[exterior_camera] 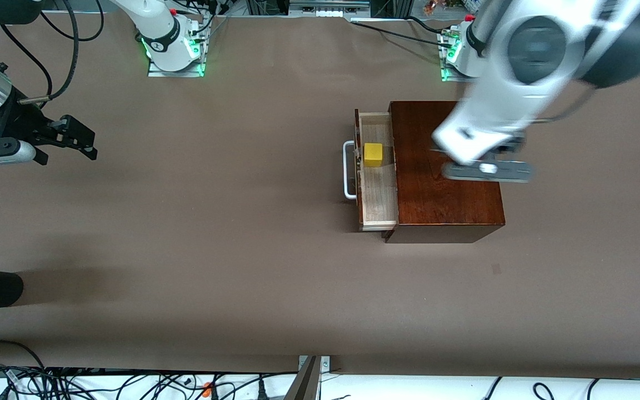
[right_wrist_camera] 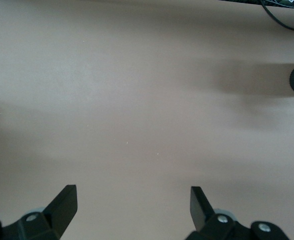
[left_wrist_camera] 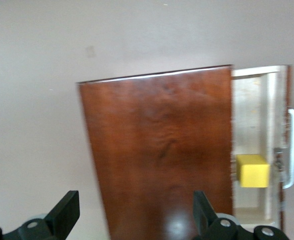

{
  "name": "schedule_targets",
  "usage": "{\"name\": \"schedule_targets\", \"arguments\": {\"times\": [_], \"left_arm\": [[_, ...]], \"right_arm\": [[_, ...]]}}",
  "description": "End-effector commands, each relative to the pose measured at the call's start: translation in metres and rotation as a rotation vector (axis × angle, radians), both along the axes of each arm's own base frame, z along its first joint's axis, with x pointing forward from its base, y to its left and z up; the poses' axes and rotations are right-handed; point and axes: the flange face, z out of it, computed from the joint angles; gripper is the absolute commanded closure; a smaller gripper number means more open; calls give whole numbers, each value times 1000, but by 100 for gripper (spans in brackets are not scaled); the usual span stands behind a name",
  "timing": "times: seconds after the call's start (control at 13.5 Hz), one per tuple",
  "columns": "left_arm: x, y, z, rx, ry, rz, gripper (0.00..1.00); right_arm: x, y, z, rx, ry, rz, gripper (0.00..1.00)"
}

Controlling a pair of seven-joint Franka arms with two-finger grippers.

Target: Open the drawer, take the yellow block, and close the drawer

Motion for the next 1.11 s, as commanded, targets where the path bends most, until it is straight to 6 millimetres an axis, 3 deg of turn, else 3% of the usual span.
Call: {"name": "schedule_targets", "arguments": {"times": [0.0,0.07,0.15,0.22,0.37,0.44,0.52,0.59,0.67,0.89,1.04], "left_arm": [[-6,49,33,-48,2,-21,0],[-10,60,38,-50,-2,-36,0],[-10,89,43,-63,-7,-33,0],[-18,103,45,-89,-11,-46,0],[-34,141,43,-133,-104,10,0],[-41,151,39,-152,-144,28,0],[-43,161,34,-152,-167,41,0],[-44,165,25,-147,-154,49,0],[-47,166,29,-140,-161,46,0],[-52,163,30,-134,-139,41,0],[-49,160,32,-132,-138,35,0]], "right_arm": [[3,7,-2,2,6,9,0],[6,11,-8,0,13,15,0],[6,18,-10,2,18,28,0],[3,33,-10,5,19,53,0],[-2,82,-23,3,42,135,0],[0,111,-48,-11,81,185,0],[-4,144,-67,-19,116,270,0],[-13,177,-72,-20,110,375,0],[-26,212,-73,-17,104,478,0],[-71,351,-102,-40,44,837,0],[-99,424,-119,-50,8,953,0]]}}
